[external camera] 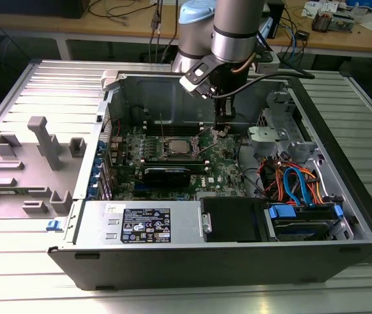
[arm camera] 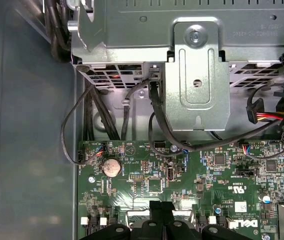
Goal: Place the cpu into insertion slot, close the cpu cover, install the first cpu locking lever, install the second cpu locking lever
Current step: 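Close the cpu cover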
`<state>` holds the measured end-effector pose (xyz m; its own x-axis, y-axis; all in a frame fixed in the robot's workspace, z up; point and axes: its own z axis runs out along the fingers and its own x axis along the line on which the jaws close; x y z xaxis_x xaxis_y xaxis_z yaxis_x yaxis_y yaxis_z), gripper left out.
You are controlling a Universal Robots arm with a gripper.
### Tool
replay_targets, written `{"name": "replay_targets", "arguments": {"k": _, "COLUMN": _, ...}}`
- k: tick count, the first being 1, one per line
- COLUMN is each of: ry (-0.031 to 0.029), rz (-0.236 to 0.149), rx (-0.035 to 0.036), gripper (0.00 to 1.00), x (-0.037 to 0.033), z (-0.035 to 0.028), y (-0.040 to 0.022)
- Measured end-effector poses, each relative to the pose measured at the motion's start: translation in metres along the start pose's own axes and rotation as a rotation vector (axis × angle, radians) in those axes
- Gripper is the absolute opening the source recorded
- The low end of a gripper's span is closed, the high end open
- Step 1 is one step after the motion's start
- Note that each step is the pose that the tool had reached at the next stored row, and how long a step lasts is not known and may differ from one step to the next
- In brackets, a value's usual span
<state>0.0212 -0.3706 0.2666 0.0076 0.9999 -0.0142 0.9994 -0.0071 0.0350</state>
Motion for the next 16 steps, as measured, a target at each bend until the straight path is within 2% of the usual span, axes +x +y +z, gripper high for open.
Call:
{"name": "replay_targets", "arguments": {"k": 7, "ry": 0.0000, "rz": 0.000, "rx": 0.0000, "gripper": 0.11, "x": 0.0000, "z": 0.0000, "y": 0.0008}}
{"name": "replay_targets", "arguments": {"k": 13, "ry": 0.0000, "rz": 0.000, "rx": 0.0000, "gripper": 0.11, "x": 0.0001, "z": 0.0003, "y": 0.0085}}
{"name": "replay_targets", "arguments": {"k": 16, "ry": 0.0000, "rz": 0.000, "rx": 0.0000, "gripper": 0.11, "x": 0.0001, "z": 0.0003, "y": 0.0098}}
